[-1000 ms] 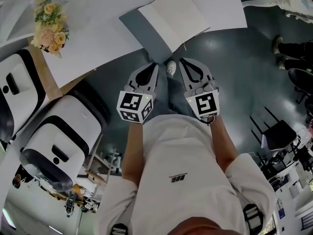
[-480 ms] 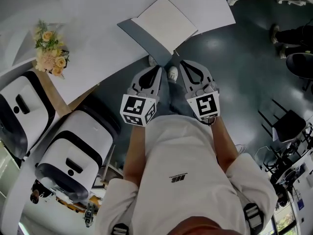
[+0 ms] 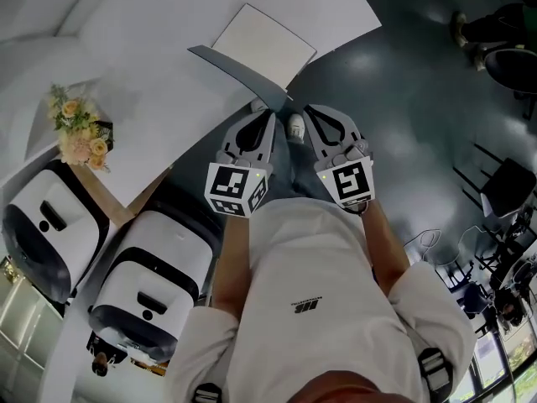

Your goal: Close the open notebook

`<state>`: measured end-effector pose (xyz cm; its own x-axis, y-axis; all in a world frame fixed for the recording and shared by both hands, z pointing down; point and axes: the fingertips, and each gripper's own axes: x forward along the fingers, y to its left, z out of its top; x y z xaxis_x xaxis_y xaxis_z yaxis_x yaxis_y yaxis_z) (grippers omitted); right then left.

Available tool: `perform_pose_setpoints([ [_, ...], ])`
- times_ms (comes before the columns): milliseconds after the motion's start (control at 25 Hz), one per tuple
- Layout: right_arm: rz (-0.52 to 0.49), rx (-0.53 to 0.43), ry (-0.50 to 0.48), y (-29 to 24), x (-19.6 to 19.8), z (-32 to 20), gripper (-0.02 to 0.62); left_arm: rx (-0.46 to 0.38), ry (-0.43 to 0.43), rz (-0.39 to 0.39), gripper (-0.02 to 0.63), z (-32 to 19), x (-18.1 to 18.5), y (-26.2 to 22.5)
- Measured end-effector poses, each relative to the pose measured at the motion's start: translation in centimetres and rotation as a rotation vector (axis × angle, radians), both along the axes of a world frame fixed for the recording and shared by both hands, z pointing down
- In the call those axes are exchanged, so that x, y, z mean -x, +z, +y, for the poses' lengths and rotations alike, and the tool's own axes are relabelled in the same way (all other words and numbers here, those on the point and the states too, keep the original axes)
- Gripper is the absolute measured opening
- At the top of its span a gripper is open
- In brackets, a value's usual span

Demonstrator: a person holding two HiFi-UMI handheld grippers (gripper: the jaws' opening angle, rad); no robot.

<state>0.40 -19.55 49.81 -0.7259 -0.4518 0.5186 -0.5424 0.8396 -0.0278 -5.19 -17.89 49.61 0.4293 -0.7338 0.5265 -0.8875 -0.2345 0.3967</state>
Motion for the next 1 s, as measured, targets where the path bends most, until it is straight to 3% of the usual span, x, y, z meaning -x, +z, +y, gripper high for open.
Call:
perform_pose_setpoints([
  [1000,0.008,0.027,0.189,1.1,-2.2,-5.3,-0.005,0.006,0.23,-0.005,0.0,-7.9,-4.0,2.1],
])
